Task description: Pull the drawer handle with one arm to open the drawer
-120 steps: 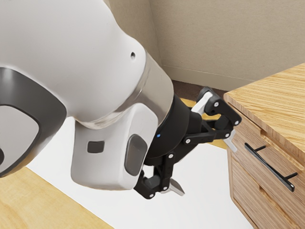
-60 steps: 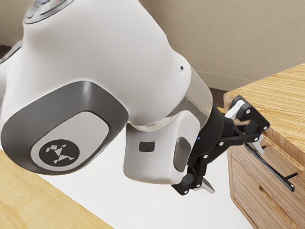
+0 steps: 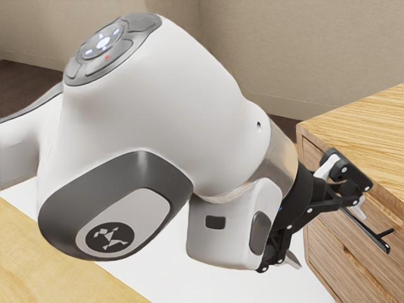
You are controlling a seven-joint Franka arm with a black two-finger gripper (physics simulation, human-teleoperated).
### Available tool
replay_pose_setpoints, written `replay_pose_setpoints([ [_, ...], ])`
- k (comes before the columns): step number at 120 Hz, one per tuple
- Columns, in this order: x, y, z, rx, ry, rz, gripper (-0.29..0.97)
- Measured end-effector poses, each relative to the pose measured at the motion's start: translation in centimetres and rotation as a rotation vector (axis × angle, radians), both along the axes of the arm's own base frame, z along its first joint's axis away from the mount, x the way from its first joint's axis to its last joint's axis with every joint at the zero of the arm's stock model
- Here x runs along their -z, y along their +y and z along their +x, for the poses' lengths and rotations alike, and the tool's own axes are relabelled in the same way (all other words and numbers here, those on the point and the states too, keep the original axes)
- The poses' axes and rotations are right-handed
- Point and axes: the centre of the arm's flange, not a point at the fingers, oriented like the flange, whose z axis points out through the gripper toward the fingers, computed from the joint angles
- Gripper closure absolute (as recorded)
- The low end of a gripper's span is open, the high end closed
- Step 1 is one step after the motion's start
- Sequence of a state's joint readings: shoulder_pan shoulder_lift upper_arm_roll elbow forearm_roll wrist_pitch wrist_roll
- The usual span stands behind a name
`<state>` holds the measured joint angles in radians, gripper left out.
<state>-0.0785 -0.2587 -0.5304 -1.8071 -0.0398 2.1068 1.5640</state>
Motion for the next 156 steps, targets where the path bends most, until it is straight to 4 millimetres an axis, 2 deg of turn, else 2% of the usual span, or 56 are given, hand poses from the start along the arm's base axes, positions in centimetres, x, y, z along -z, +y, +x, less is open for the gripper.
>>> replay_pose_setpoints([
  [20, 0.2, 0.1, 0.7, 0.000, -0.016, -0.015, 0.00],
  [40, 1.4, 0.0, 1.8, 0.003, -0.002, -0.021, 0.00],
  [104, 3.8, 0.2, 2.3, 0.001, 0.007, -0.005, -0.03],
  [115, 4.6, 0.6, 2.2, -0.006, 0.010, 0.011, -0.04],
  [121, 4.7, 0.8, 2.0, -0.008, 0.009, 0.018, -0.01],
  [137, 4.2, 2.6, 0.3, -0.040, -0.018, 0.044, 0.06],
  [156, 5.1, 4.6, -1.0, -0.073, -0.016, 0.073, 0.00],
])
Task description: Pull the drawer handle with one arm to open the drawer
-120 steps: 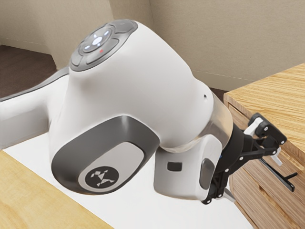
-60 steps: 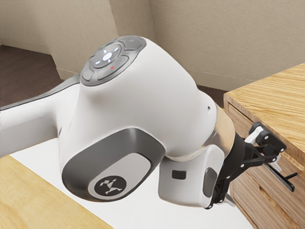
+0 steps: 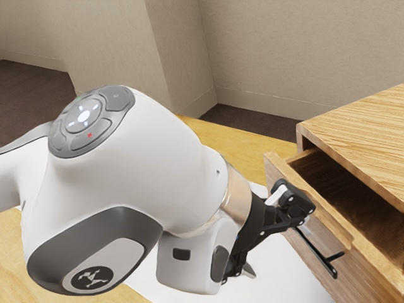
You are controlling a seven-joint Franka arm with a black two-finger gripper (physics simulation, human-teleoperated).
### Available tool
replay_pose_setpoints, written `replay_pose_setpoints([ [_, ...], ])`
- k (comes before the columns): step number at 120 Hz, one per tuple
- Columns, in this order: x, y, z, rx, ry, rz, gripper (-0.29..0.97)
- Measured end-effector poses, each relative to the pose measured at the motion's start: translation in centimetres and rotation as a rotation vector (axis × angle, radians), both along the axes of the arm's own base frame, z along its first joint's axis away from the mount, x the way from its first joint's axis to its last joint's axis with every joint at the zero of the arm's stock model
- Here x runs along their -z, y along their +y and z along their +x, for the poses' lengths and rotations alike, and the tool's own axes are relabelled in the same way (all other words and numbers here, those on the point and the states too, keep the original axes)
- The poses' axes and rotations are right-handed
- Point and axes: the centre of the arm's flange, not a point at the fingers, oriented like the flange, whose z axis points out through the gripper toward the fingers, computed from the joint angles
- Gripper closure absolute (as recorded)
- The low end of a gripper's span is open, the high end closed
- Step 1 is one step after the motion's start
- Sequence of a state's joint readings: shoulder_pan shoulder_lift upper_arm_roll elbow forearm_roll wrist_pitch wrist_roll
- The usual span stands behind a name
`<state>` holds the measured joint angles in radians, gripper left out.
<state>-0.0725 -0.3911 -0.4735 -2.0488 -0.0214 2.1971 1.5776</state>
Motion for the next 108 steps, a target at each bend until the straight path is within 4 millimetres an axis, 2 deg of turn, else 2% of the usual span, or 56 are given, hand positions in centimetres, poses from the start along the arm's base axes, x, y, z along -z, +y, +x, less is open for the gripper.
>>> replay_pose_setpoints([
  [16, 0.2, 1.6, -1.8, -0.005, -0.003, 0.004, 0.00],
  [24, 0.0, 2.4, -3.8, 0.003, -0.010, 0.000, 0.04],
  [31, -0.6, 2.8, -6.4, 0.023, -0.025, -0.006, 0.10],
  [34, -1.2, 3.0, -7.6, 0.030, -0.040, -0.011, 0.09],
  [40, -3.4, 3.7, -10.2, 0.039, -0.087, -0.027, 0.07],
  [46, -7.8, 4.5, -12.4, 0.041, -0.150, -0.067, 0.05],
  [54, -15.1, 5.2, -14.3, 0.026, -0.201, -0.121, 0.03],
  [56, -16.4, 5.1, -14.0, 0.018, -0.194, -0.125, 0.03],
  [61, -19.0, 4.4, -11.3, -0.015, -0.147, -0.116, 0.02],
  [66, -20.1, 4.2, -8.3, -0.071, -0.086, -0.095, 0.02],
  [70, -20.3, 5.5, -5.9, -0.151, -0.032, -0.083, 0.01],
  [74, -20.0, 7.6, -3.9, -0.254, 0.025, -0.082, 0.01],
  [79, -19.5, 9.6, -2.4, -0.371, 0.081, -0.076, 0.01],
  [88, -18.6, 17.3, 1.5, -0.652, 0.157, -0.136, 0.01],
  [90, -18.2, 18.5, 2.0, -0.706, 0.170, -0.147, 0.00],
  [96, -16.9, 20.2, 3.6, -0.829, 0.206, -0.166, 0.00],
  [108, -14.8, 21.7, 5.5, -1.024, 0.251, -0.191, 0.00],
])
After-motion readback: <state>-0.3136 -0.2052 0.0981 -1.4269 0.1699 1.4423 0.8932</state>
